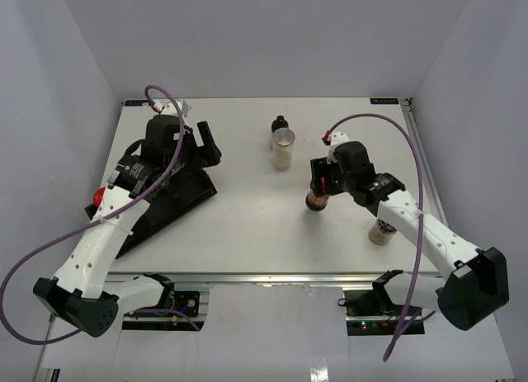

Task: Organize the condiment bottles

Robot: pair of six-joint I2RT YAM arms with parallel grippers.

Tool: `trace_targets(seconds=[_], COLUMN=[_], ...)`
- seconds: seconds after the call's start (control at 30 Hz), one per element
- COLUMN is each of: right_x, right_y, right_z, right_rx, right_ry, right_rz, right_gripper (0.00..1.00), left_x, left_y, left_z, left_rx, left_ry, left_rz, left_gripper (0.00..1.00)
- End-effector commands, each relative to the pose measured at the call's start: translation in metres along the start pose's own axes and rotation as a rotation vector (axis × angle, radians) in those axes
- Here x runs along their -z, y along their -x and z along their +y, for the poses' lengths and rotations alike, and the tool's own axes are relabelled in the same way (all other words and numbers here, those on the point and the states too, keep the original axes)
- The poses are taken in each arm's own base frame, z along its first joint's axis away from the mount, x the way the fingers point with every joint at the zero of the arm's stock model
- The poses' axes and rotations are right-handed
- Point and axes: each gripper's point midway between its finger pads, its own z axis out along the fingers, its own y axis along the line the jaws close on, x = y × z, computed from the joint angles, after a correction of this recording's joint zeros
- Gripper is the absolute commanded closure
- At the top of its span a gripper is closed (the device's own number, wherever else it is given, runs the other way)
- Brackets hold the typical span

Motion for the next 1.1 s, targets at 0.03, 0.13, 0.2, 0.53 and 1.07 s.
trace_targets(seconds=[0.03, 0.13, 0.2, 0.53, 1.07], right_x=[0.013, 0.007, 0.000, -0.036, -0.066], right_y=[0.048, 0.056, 0.059, 0.071, 0.048], right_z=[0.070, 0.092, 0.118, 0.208, 0.246], right_rx=[0.022, 0.046, 0.078, 0.191, 0.244], right_ry=[0.180, 0.186, 0.220, 0.267, 0.224], right_rz=[-0.193, -0.204, -0.205, -0.176, -0.145], right_gripper=[0.92, 0.92, 0.92, 0.92, 0.71], left_x=[0.029, 0.031, 0.035, 0.054, 0.065], left_y=[0.009, 0.006, 0.005, 0.004, 0.000], left_z=[-0.001, 0.004, 0.009, 0.024, 0.028], left_rx=[0.008, -0.001, -0.006, -0.005, 0.004], left_ry=[-0.029, -0.019, -0.001, 0.042, 0.037], left_rz=[-0.035, -0.033, -0.035, -0.062, -0.079], left_gripper=[0.02, 0.02, 0.02, 0.02, 0.02])
